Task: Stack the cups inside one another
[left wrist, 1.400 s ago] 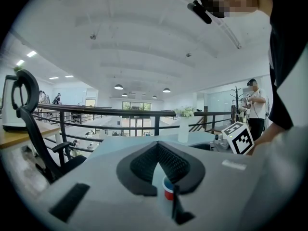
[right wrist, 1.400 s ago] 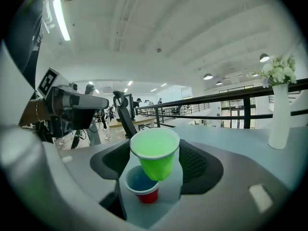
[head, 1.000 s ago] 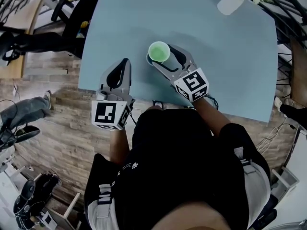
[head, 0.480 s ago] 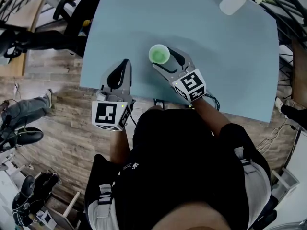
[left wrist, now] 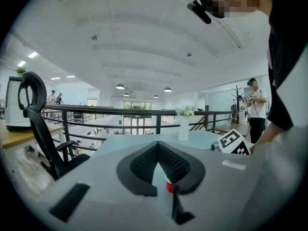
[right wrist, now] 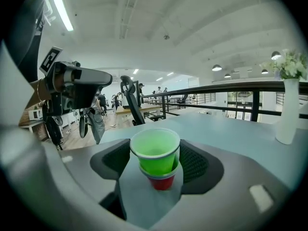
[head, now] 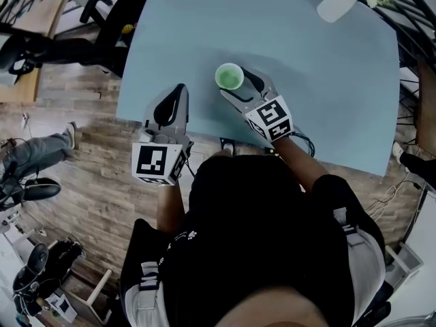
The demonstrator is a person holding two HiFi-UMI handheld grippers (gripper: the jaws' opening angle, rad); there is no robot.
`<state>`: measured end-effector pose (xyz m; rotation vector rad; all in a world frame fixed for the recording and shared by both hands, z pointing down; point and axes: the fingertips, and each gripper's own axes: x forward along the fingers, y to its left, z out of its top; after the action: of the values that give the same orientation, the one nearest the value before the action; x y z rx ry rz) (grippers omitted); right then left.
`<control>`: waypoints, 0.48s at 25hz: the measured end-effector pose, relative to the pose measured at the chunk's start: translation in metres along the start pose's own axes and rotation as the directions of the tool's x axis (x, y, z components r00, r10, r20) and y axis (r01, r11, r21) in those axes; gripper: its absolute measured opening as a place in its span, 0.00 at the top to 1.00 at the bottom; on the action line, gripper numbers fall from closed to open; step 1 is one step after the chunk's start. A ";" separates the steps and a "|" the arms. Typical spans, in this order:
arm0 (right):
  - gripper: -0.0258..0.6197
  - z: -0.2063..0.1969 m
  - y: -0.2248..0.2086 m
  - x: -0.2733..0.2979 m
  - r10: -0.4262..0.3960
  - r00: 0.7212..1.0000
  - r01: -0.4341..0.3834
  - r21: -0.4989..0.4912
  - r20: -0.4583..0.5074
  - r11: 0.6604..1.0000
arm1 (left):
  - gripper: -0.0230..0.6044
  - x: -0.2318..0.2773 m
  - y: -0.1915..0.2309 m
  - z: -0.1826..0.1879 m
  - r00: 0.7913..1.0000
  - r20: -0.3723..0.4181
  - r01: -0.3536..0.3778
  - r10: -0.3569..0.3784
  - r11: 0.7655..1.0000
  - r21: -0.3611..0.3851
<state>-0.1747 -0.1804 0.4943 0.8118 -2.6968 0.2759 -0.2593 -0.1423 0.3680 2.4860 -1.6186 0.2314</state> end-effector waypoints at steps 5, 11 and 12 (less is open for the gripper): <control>0.47 -0.005 0.001 0.003 -0.008 1.000 0.008 -0.003 -0.028 1.000 | 0.98 -0.006 0.006 -0.004 1.000 -0.004 -0.008 0.008 1.000 -0.006; 0.47 -0.013 0.004 0.006 -0.012 0.998 0.011 -0.013 -0.065 1.000 | 0.98 -0.009 0.007 -0.005 1.000 -0.001 -0.004 0.004 1.000 -0.007; 0.47 -0.015 0.004 0.006 -0.014 0.997 0.013 -0.012 -0.070 1.000 | 0.98 -0.009 0.007 -0.005 1.000 -0.001 -0.003 0.003 1.000 -0.007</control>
<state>-0.1782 -0.1763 0.5097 0.8014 -2.6244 0.2800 -0.2695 -0.1356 0.3714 2.4782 -1.6194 0.2268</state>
